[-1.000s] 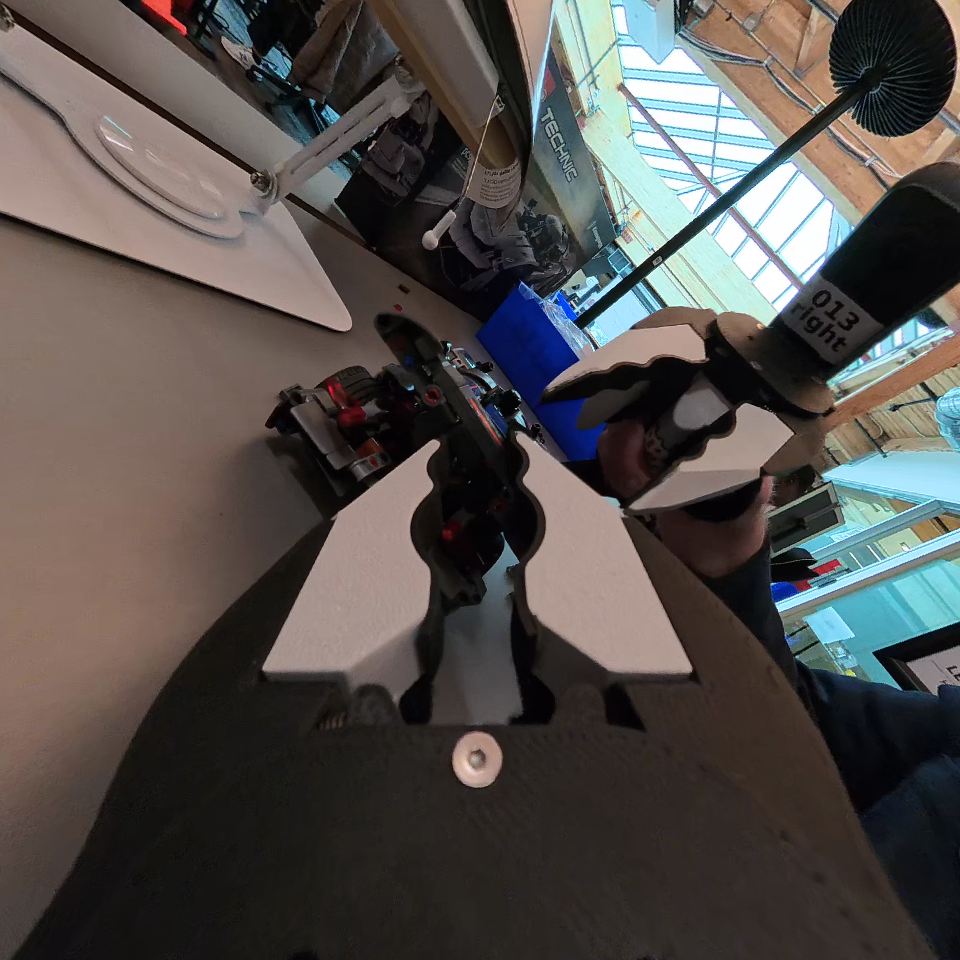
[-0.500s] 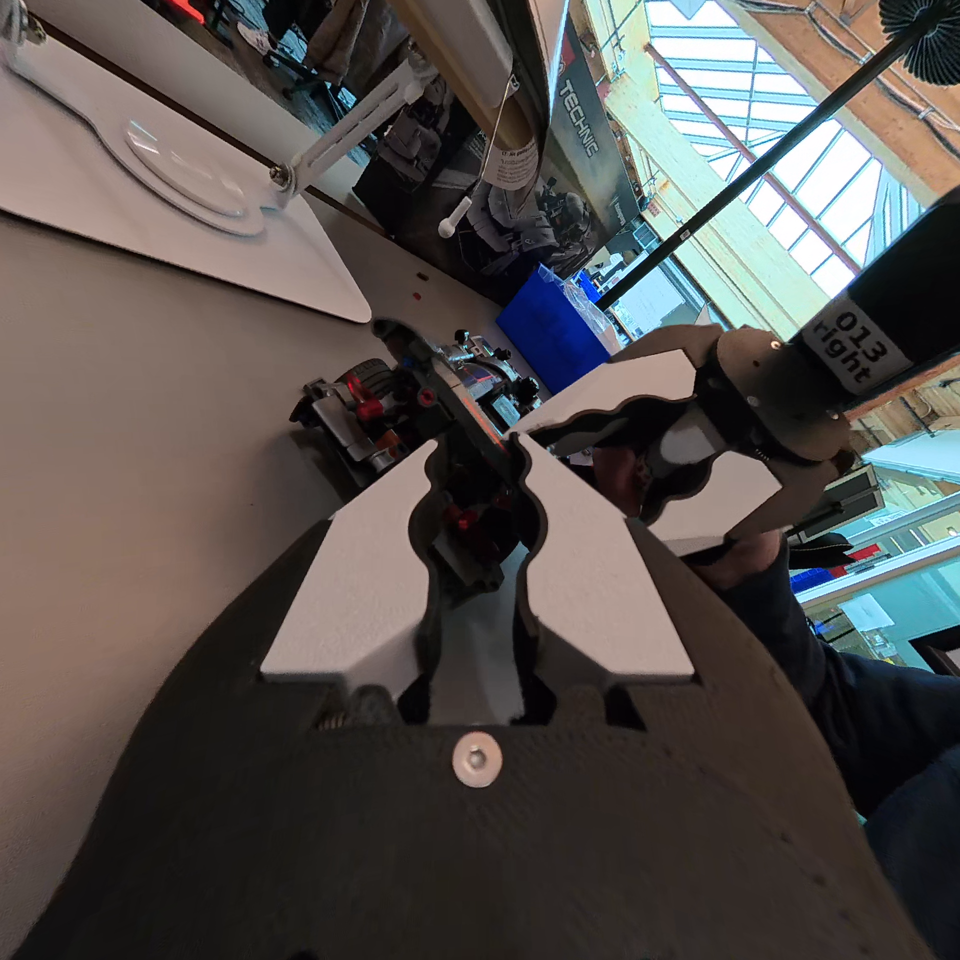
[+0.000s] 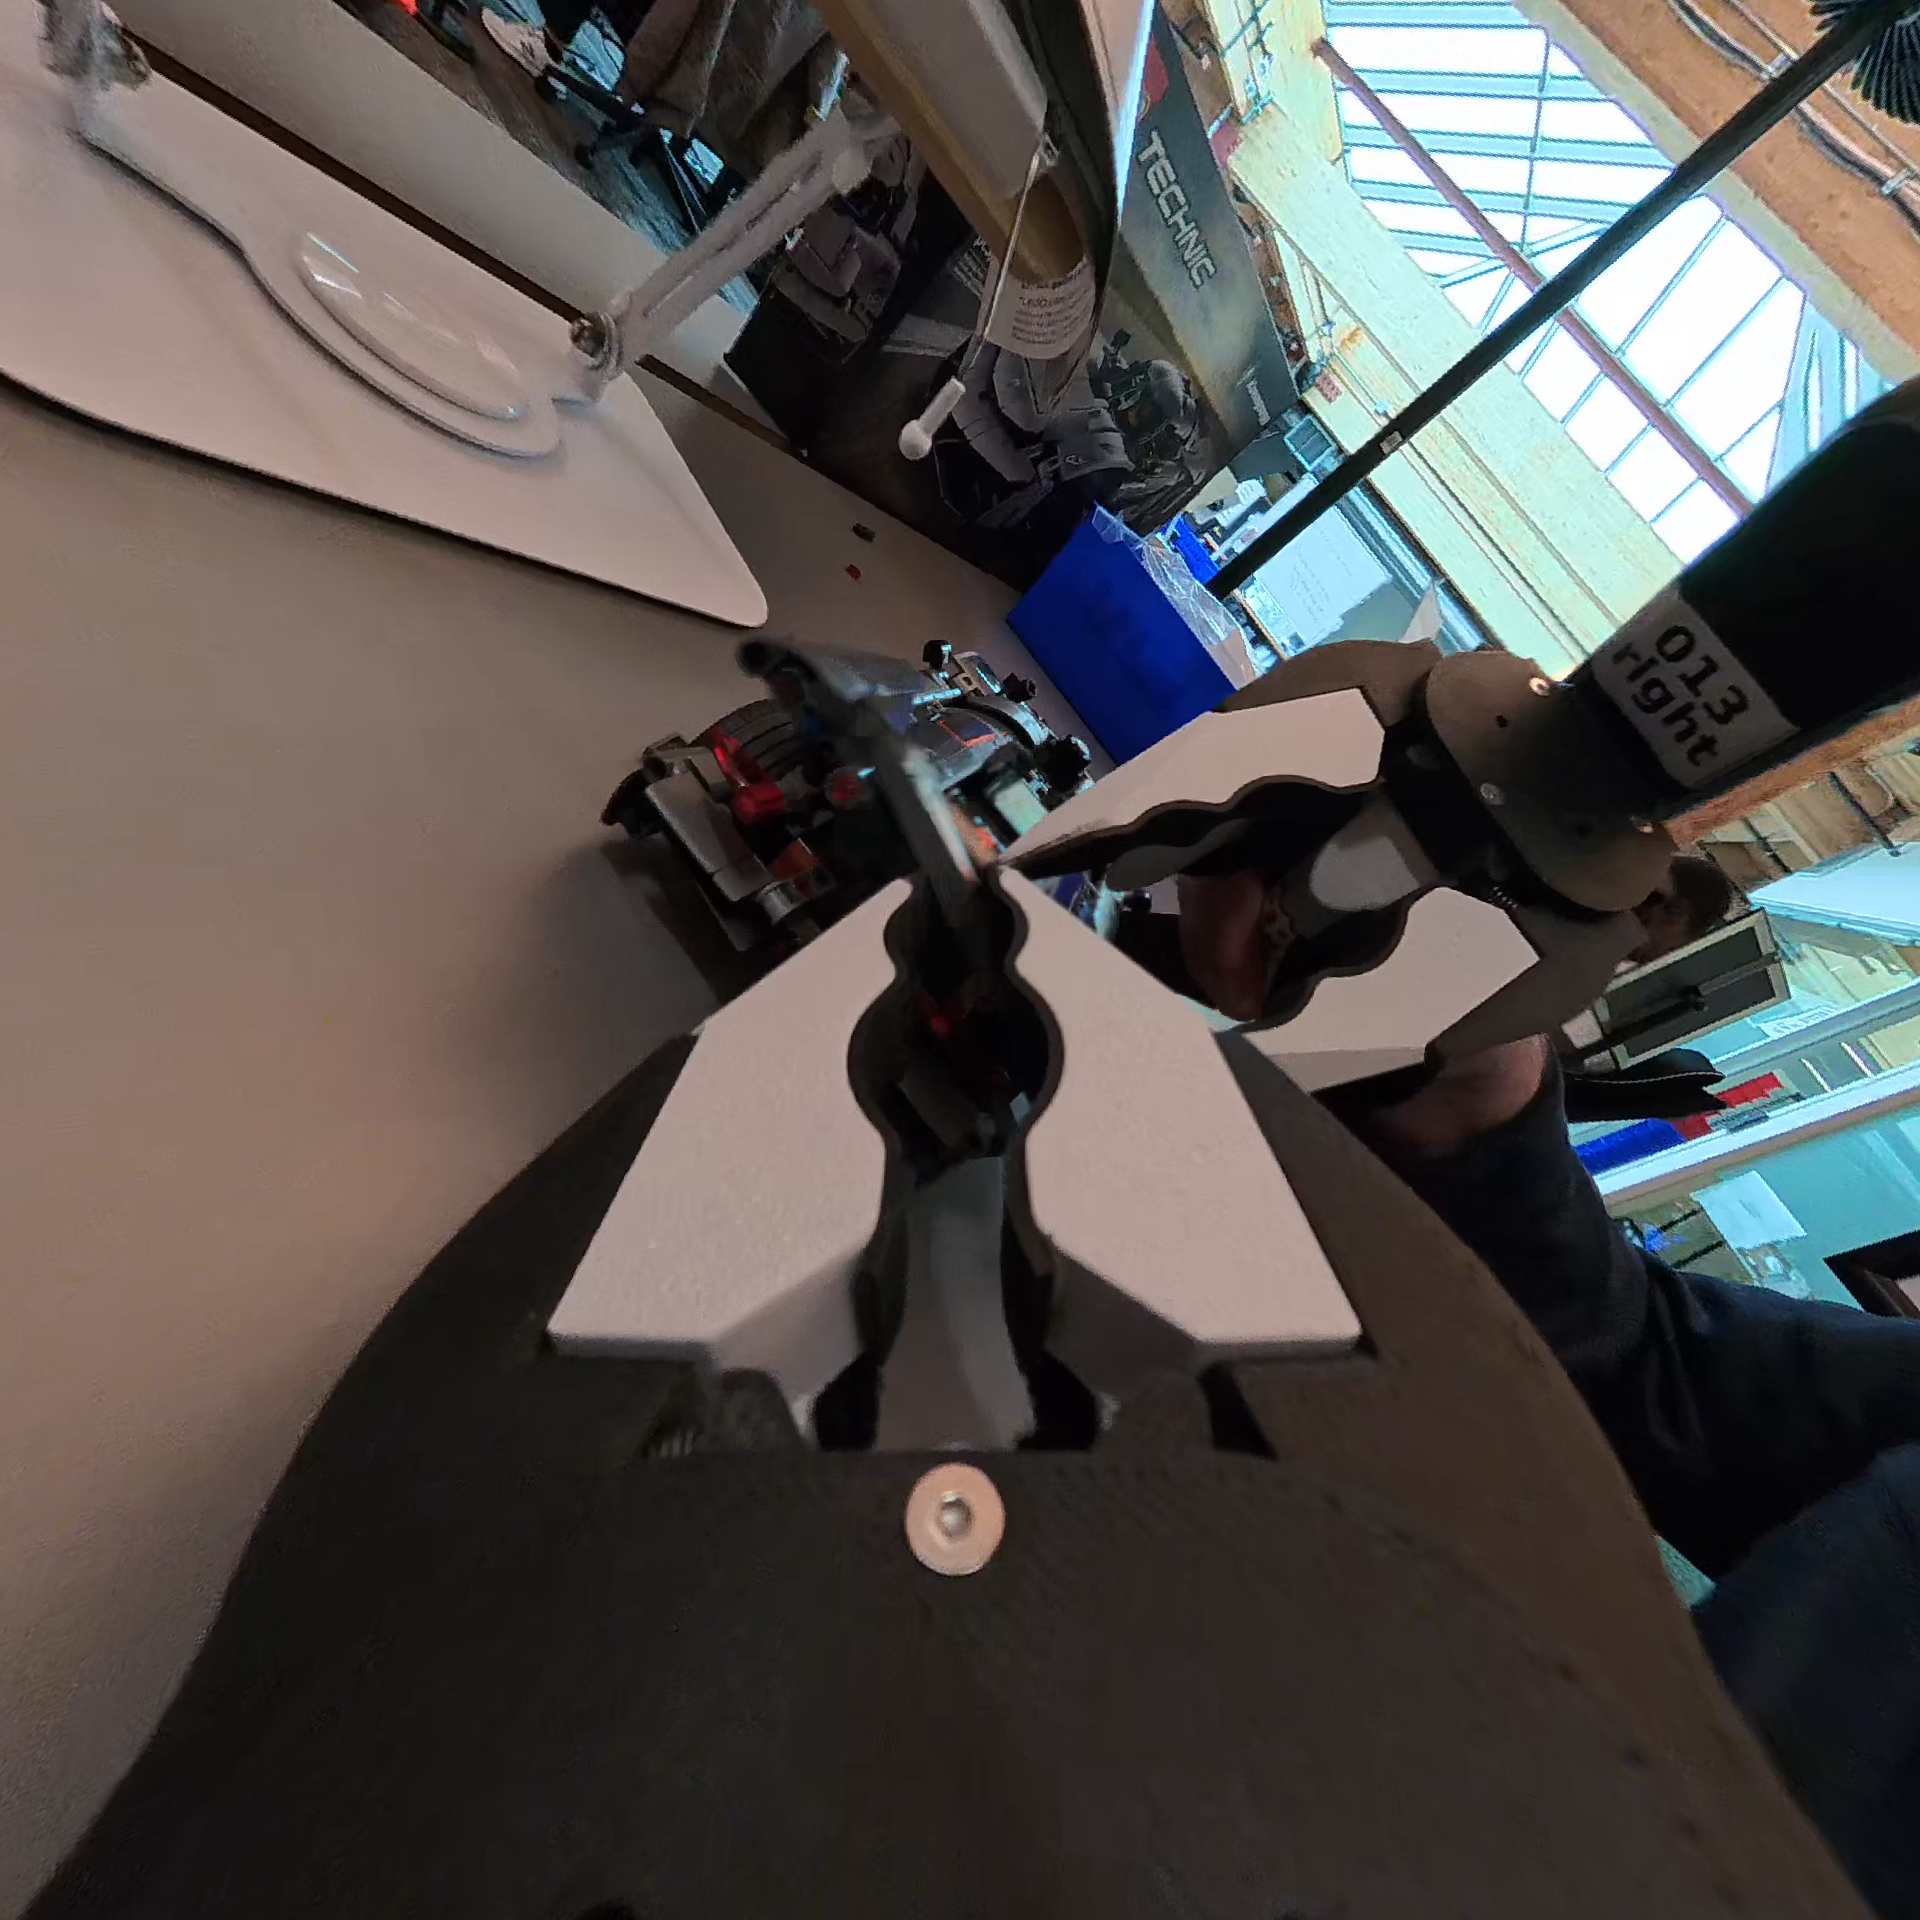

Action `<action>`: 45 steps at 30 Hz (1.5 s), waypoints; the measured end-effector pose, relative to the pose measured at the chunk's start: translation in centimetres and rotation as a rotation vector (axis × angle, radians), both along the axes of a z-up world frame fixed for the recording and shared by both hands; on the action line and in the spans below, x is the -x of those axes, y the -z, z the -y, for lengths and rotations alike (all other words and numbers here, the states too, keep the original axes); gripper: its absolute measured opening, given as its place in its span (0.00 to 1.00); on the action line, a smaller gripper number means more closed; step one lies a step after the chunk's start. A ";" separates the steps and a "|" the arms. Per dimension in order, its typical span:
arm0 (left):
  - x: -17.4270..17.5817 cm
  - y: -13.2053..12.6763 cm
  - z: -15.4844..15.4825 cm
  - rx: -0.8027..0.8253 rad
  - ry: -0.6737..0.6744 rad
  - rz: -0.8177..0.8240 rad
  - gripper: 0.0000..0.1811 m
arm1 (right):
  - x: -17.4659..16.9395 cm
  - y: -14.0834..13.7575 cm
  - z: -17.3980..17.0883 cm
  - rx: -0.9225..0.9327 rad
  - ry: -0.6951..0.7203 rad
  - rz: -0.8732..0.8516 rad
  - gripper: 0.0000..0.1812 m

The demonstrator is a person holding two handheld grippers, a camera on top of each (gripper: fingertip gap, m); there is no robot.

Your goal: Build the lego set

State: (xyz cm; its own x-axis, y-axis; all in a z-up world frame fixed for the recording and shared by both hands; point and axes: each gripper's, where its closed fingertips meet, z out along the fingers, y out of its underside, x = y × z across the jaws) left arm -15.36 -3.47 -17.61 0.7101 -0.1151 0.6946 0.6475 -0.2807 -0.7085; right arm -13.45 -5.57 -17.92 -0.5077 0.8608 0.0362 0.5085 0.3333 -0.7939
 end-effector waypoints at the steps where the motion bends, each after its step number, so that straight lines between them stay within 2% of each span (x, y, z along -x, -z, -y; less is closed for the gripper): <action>1: 0.1 0.0 0.1 0.002 -0.002 -0.006 0.02 | 0.0 -0.1 -0.2 -0.003 0.004 -0.002 0.26; 11: -0.7 0.5 0.0 0.033 0.068 -0.043 0.02 | -0.4 -0.1 -0.6 0.008 -0.004 0.012 0.25; 17: 0.0 -0.4 0.9 0.020 0.090 -0.118 0.02 | -0.4 -1.6 -1.1 0.060 0.009 -0.035 0.25; 20: -1.6 -2.0 1.9 -0.023 0.228 -0.201 0.02 | -0.6 -2.9 -1.1 0.119 0.001 -0.071 0.25; 24: -3.6 -1.4 2.7 0.058 0.384 -0.412 0.02 | -1.0 -4.1 -0.8 0.205 -0.029 -0.088 0.22; 29: -5.4 -1.6 3.0 0.040 0.503 -0.514 0.03 | -2.2 -3.9 0.4 0.228 -0.126 -0.056 0.06; 31: -5.6 -1.3 3.1 0.054 0.524 -0.536 0.02 | -2.5 -3.8 0.5 0.210 -0.143 -0.044 0.06; 37: -5.0 -3.2 2.9 -0.054 0.456 -0.517 0.06 | -2.7 -6.3 0.2 0.337 -0.134 -0.106 0.03; 45: -4.4 -4.2 2.9 -0.156 0.413 -0.355 0.09 | -2.4 -9.0 -1.0 0.484 -0.091 -0.208 0.02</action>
